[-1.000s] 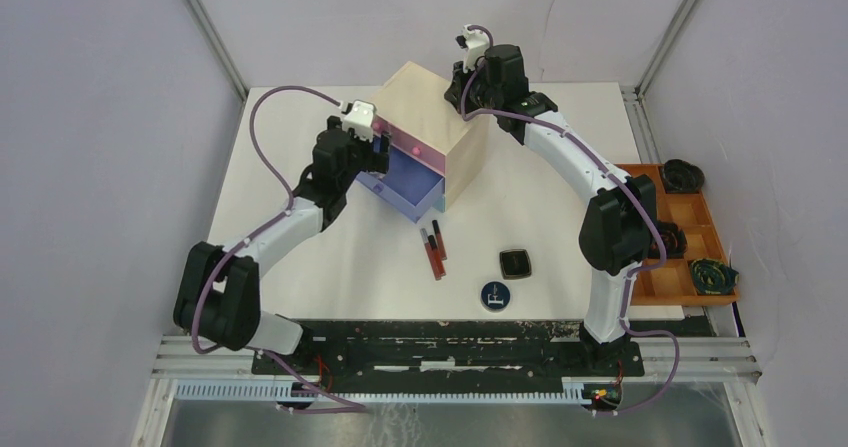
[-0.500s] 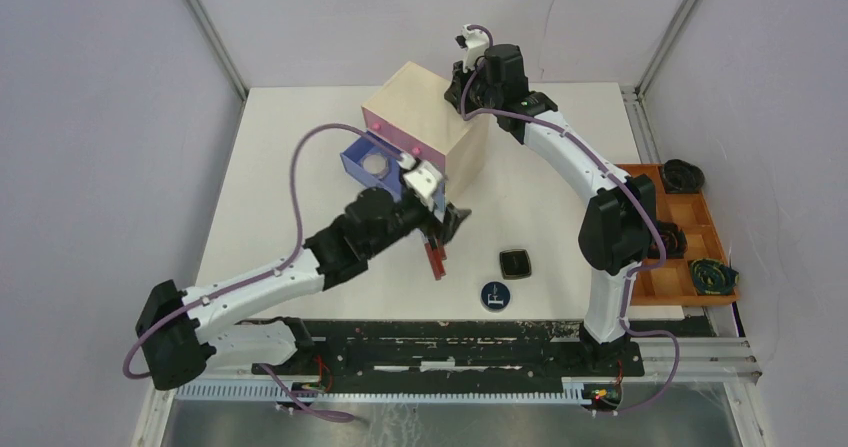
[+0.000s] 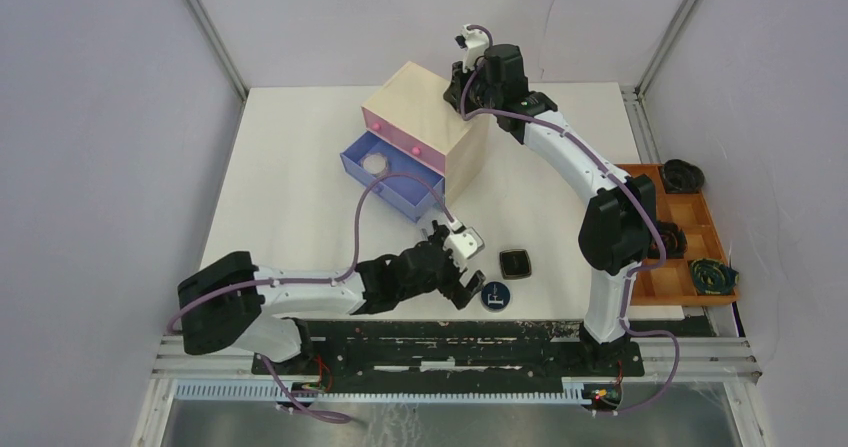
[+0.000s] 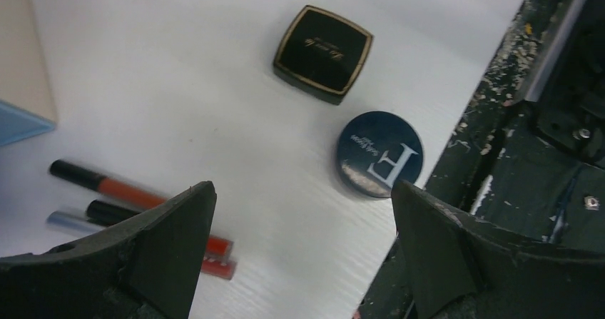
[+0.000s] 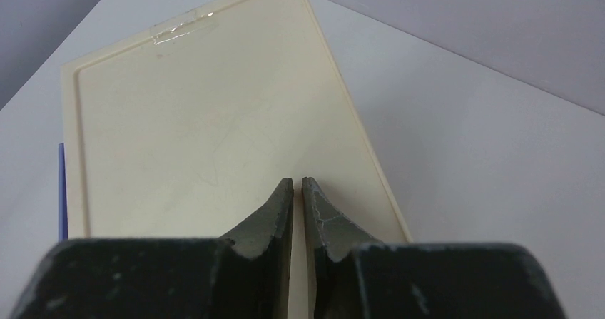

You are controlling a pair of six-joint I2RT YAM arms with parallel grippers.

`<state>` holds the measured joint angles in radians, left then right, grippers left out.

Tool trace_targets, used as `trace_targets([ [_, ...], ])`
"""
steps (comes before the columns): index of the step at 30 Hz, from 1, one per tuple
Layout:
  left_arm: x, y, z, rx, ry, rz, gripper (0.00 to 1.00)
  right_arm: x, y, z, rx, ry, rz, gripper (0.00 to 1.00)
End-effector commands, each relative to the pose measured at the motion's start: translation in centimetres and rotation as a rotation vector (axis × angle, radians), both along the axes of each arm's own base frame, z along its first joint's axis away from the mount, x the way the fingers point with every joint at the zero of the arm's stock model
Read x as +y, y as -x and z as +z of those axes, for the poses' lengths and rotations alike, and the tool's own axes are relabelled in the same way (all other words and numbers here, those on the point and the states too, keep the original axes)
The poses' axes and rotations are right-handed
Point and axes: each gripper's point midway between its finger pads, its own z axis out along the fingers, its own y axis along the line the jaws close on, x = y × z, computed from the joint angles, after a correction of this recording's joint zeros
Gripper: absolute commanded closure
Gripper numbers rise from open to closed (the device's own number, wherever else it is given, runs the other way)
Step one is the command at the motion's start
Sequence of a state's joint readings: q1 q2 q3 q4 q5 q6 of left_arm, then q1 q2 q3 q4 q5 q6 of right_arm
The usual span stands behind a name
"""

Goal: Organize the makeup
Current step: Pick up the makeup from the center of the board.

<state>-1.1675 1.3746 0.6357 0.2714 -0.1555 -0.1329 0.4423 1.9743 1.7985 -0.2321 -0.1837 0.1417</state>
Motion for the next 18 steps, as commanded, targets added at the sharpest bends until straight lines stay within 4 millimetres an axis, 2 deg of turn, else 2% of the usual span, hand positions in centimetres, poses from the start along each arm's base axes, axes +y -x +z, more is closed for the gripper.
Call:
trace_targets([
  [1, -3.3, 1.5, 1.8, -0.028, 0.11, -0.035, 0.01, -8.2, 9.6, -19.6, 0.651, 0.409, -0.084, 0.82],
  [10, -6.2, 3.7, -1.8, -0.032, 0.107, -0.124, 0.01, -8.3, 9.7, -19.5, 0.651, 0.41, -0.084, 0.81],
  [18, -8.3, 4.6, -3.3, -0.014, 0.126, -0.182, 0.01, -8.3, 9.8, -19.7, 0.655, 0.411, -0.084, 0.8],
])
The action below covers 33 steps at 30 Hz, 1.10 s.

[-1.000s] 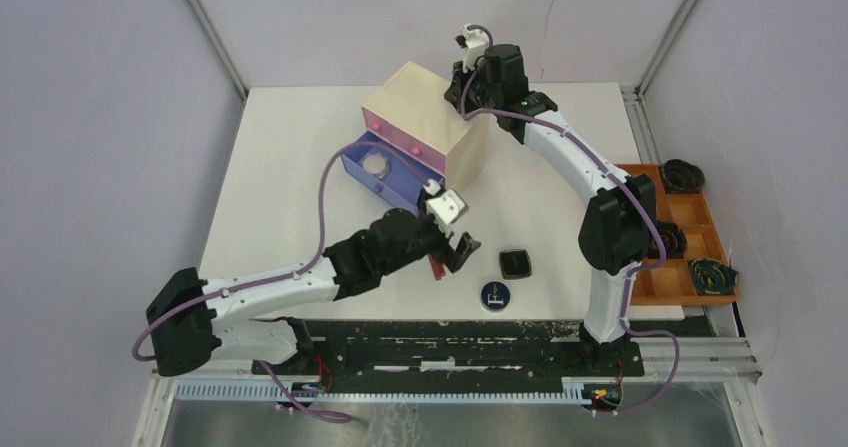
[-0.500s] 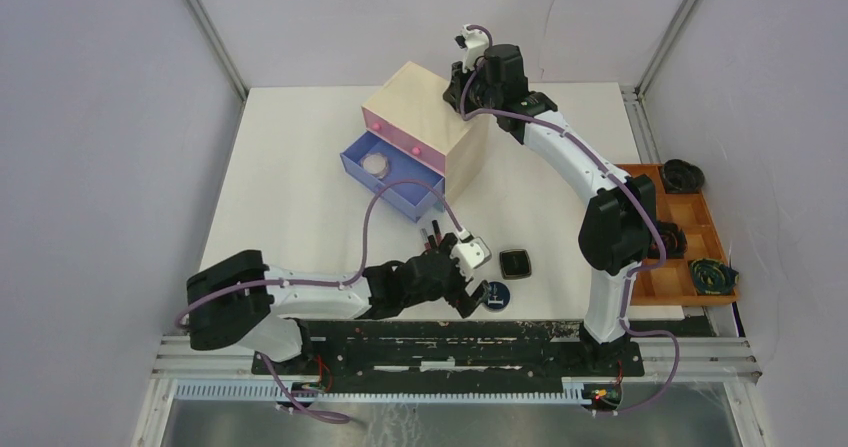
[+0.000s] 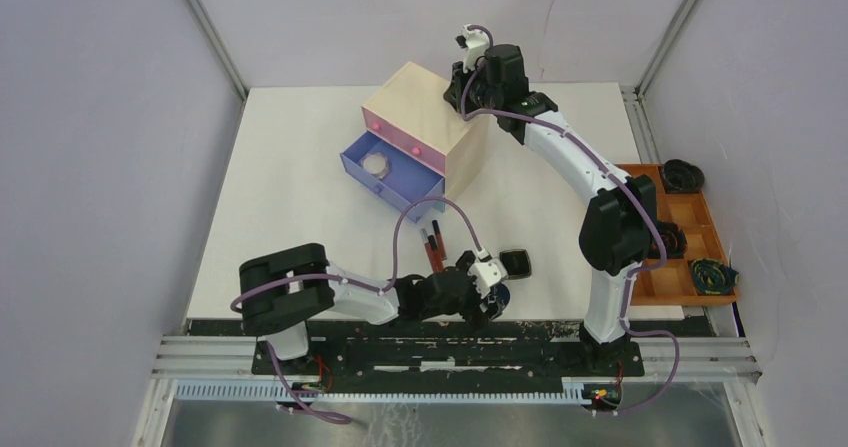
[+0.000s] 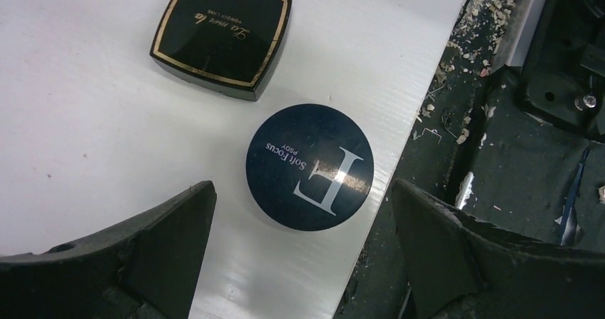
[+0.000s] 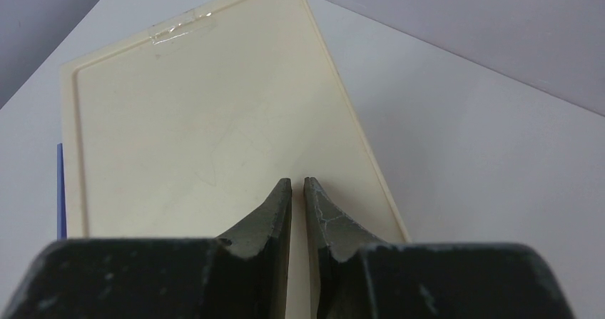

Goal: Organize the makeup
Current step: Pick up the makeup from the center of the board.

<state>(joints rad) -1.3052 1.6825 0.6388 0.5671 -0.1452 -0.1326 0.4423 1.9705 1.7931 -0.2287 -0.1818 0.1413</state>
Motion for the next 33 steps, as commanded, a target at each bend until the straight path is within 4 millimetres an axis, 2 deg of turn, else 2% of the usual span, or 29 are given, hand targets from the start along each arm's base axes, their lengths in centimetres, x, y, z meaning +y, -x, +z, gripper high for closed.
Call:
trace_targets([
  [1, -3.1, 0.4, 2.5, -0.007, 0.133, -0.04, 0.01, -8.2, 9.8, -19.7, 0.656, 0.41, -0.082, 0.8],
  [9, -4.4, 1.0, 0.6, 0.003, 0.11, -0.073, 0.01, -8.1, 9.7, -19.8, 0.656, 0.409, -0.078, 0.8],
  [14, -5.2, 0.5, -0.5, -0.007, 0.089, -0.068, 0.01, -8.2, 9.8, -19.6, 0.654, 0.411, -0.076, 0.8],
  [19, -4.8, 0.4, -1.3, 0.001, 0.061, -0.051, 0.02, -8.2, 9.8, -19.6, 0.651, 0.415, -0.074, 0.81],
  [21, -4.5, 0.3, -1.7, 0.003, 0.036, -0.041, 0.11, -8.2, 9.7, -19.6, 0.652, 0.413, -0.073, 0.81],
  [22, -4.3, 0.3, -2.0, 0.007, 0.021, -0.039, 0.22, -8.2, 9.7, -19.6, 0.651, 0.412, -0.072, 0.81],
  [23, -4.1, 0.2, -2.4, 0.009, 0.007, -0.034, 0.41, -8.2, 9.7, -19.6, 0.651, 0.411, -0.073, 0.81],
  [24, -3.8, 0.2, -2.7, 0.014, -0.004, -0.022, 0.67, -8.2, 9.7, -19.6, 0.653, 0.411, -0.071, 0.8],
  [25, -3.6, 0.1, -2.9, 0.019, -0.008, -0.012, 0.83, -8.2, 9.7, -19.5, 0.651, 0.409, -0.072, 0.8],
  [26, -3.3, 0.1, -3.2, 0.022, -0.015, -0.005, 0.93, -8.2, 9.7, -19.5, 0.65, 0.41, -0.072, 0.8],
  [27, -3.0, 0.1, -3.4, 0.025, -0.022, 0.002, 0.96, -8.1, 9.8, -19.5, 0.651, 0.41, -0.071, 0.81],
  [30, -2.4, 0.1, -3.8, 0.027, -0.037, 0.012, 0.97, -8.2, 9.7, -19.5, 0.65, 0.411, -0.073, 0.81],
  [33, -1.7, -0.3, -3.2, 0.006, -0.038, 0.035, 0.97, -8.2, 9.8, -19.6, 0.652, 0.413, -0.071, 0.81],
])
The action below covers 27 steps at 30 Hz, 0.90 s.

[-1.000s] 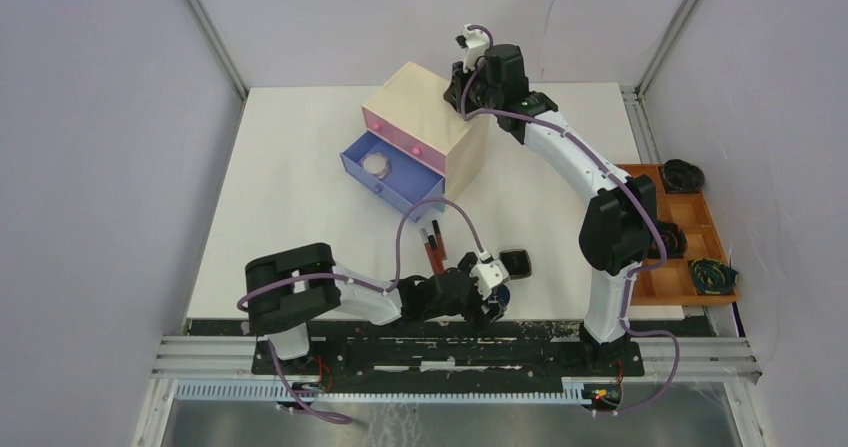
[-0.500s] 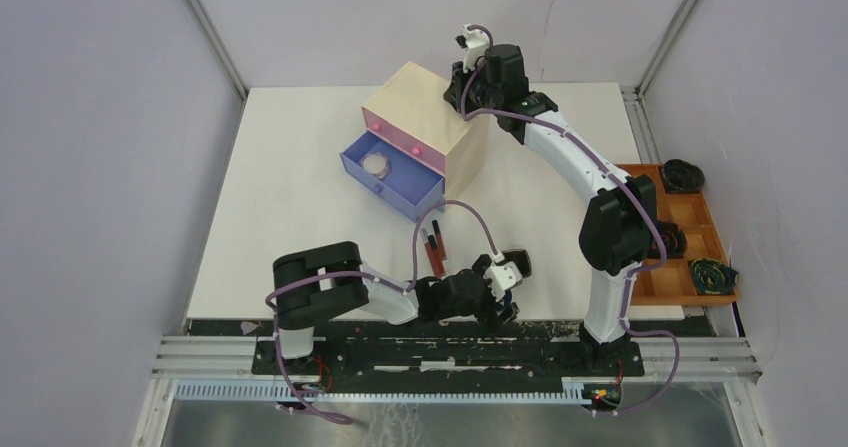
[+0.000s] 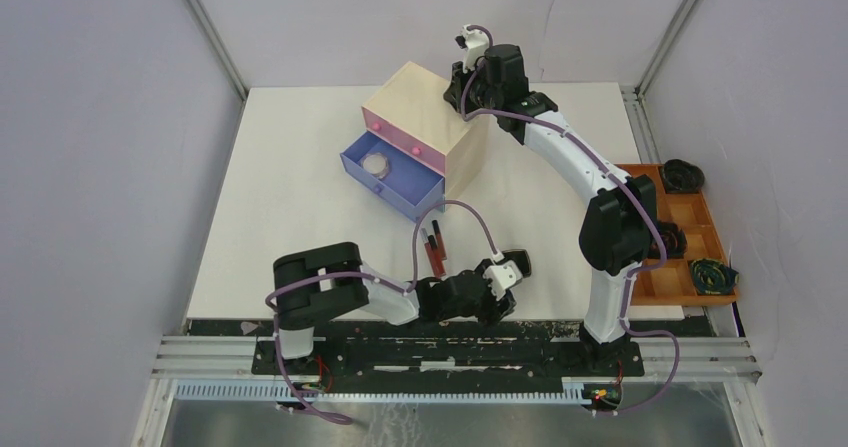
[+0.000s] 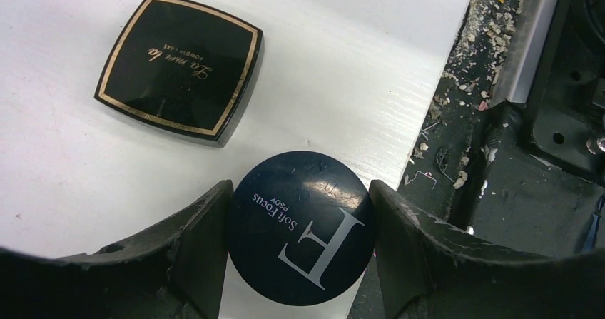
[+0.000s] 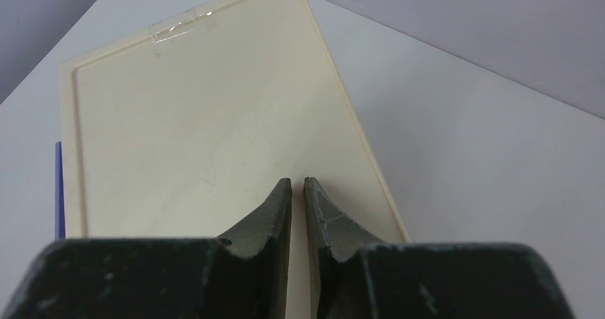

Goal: Organize the makeup
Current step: Pick up the makeup from the center of the board, then place the makeup in the drawer.

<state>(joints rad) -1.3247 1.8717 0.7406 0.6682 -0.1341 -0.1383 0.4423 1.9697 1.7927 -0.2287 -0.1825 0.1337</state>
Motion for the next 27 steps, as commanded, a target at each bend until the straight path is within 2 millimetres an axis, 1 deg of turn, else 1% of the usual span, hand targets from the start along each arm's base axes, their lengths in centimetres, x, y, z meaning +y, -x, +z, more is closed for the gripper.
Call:
trace_targets([
  [1, 2.1, -0.8, -0.4, -0.016, -0.052, 0.073, 0.97, -8.2, 9.8, -19.7, 0.657, 0.409, -0.078, 0.81],
  [4, 3.2, -1.9, 1.3, -0.068, -0.084, 0.114, 0.97, -8.2, 9.8, -19.7, 0.658, 0.409, -0.078, 0.81],
  [6, 3.9, -2.8, 3.1, -0.107, -0.09, 0.144, 0.97, -8.2, 9.8, -19.7, 0.656, 0.409, -0.077, 0.8],
  [7, 4.4, -3.4, 4.5, -0.122, -0.078, 0.164, 0.97, -8.2, 9.8, -19.8, 0.656, 0.409, -0.077, 0.8],
  [9, 5.3, -4.5, 6.7, -0.122, -0.06, 0.194, 0.97, -8.2, 9.8, -19.8, 0.656, 0.408, -0.078, 0.81],
  [13, 7.8, -7.5, 11.0, -0.082, -0.002, 0.262, 0.97, -8.2, 9.8, -19.9, 0.659, 0.407, -0.076, 0.8],
  [16, 10.1, -9.9, 14.4, -0.101, 0.024, 0.315, 0.97, -8.1, 9.8, -19.8, 0.657, 0.404, -0.075, 0.81],
  [19, 12.6, -12.6, 17.3, -0.127, 0.045, 0.381, 0.97, -8.0, 9.8, -19.9, 0.658, 0.403, -0.075, 0.8],
  [21, 14.5, -14.7, 18.6, -0.136, 0.049, 0.435, 0.97, -8.0, 9.8, -19.9, 0.659, 0.402, -0.075, 0.81],
  [23, 16.0, -16.4, 20.0, -0.156, 0.064, 0.476, 0.97, -8.0, 9.8, -19.9, 0.66, 0.401, -0.073, 0.81],
  [25, 17.1, -17.6, 20.8, -0.179, 0.069, 0.503, 0.97, -8.1, 9.8, -19.9, 0.658, 0.403, -0.075, 0.81],
  [27, 18.1, -18.8, 21.1, -0.197, 0.065, 0.535, 0.97, -8.1, 9.8, -20.0, 0.66, 0.405, -0.076, 0.81],
])
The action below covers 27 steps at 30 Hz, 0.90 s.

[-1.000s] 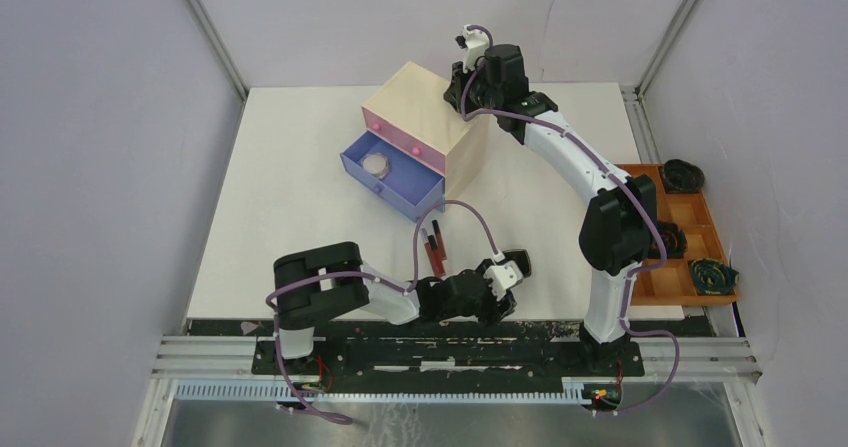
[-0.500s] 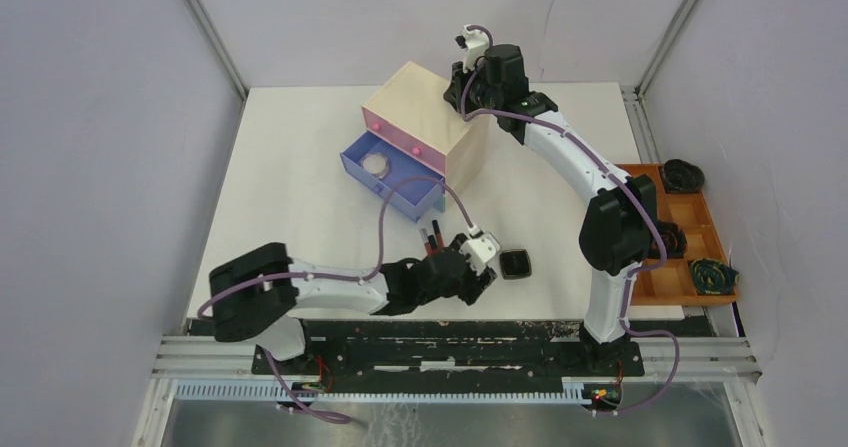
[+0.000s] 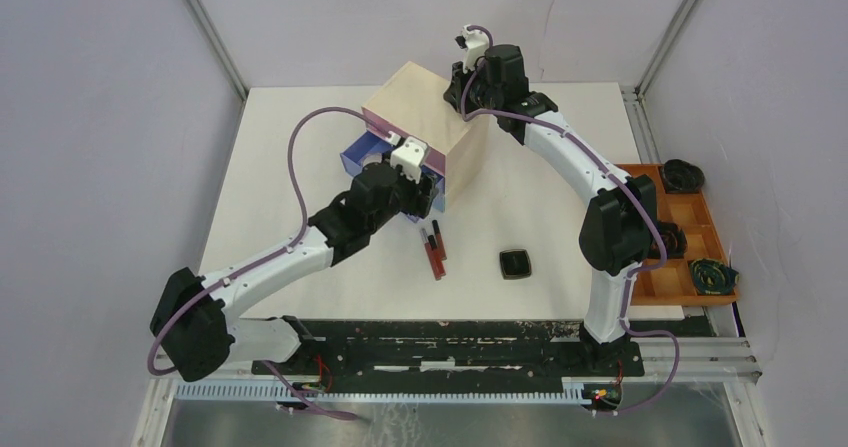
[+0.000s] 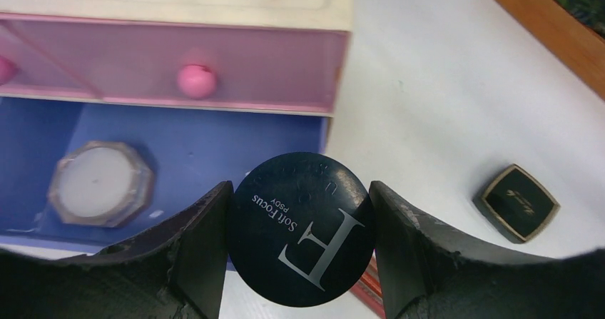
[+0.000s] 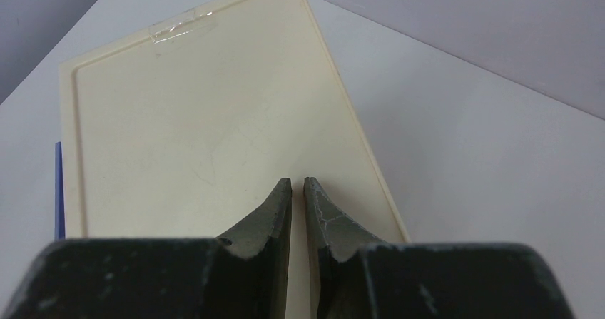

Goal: Organize the makeup
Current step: Place the makeup in the drawer.

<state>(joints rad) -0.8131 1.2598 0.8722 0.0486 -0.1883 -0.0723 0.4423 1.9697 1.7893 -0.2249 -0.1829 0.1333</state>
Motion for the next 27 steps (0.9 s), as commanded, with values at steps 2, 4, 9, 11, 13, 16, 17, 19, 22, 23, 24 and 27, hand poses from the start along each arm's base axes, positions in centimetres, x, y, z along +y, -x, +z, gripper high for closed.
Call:
trace_targets([
  [2, 2.5, -2.8, 2.5, -0.073, -0.013, 0.029, 0.97, -8.0, 9.8, -19.8, 0.658, 0.403, -0.075, 0.81],
  [4, 3.5, -4.0, 2.5, -0.086, -0.004, 0.067, 0.97, -8.0, 9.7, -19.9, 0.66, 0.403, -0.076, 0.81],
  [9, 4.7, -6.5, 1.5, -0.099, 0.006, 0.116, 0.97, -8.0, 9.8, -20.0, 0.663, 0.408, -0.072, 0.81],
  [11, 4.9, -7.5, 1.0, -0.098, 0.007, 0.136, 0.96, -8.1, 9.7, -20.0, 0.661, 0.408, -0.073, 0.81],
  [13, 5.0, -8.4, 0.4, -0.089, 0.007, 0.152, 0.88, -8.0, 9.7, -20.0, 0.662, 0.407, -0.073, 0.81],
  [16, 5.0, -9.5, -0.9, -0.061, -0.012, 0.163, 0.8, -8.1, 9.7, -20.0, 0.661, 0.411, -0.076, 0.81],
  [17, 5.2, -9.8, -1.2, -0.057, -0.018, 0.171, 0.73, -8.2, 9.7, -20.0, 0.662, 0.415, -0.074, 0.81],
  [19, 5.5, -10.1, -1.3, -0.059, -0.022, 0.19, 0.6, -8.3, 9.7, -20.1, 0.662, 0.419, -0.076, 0.81],
  [22, 6.1, -10.2, -0.7, -0.079, -0.014, 0.209, 0.4, -8.3, 9.6, -20.1, 0.663, 0.418, -0.075, 0.8],
  [23, 6.2, -10.2, -0.3, -0.089, -0.014, 0.208, 0.36, -8.3, 9.6, -20.2, 0.664, 0.418, -0.075, 0.8],
  [24, 6.3, -10.1, 0.0, -0.098, -0.018, 0.211, 0.25, -8.2, 9.7, -20.2, 0.664, 0.416, -0.073, 0.8],
  [27, 6.9, -9.8, 1.2, -0.13, -0.015, 0.221, 0.12, -8.2, 9.7, -20.4, 0.667, 0.417, -0.074, 0.8],
])
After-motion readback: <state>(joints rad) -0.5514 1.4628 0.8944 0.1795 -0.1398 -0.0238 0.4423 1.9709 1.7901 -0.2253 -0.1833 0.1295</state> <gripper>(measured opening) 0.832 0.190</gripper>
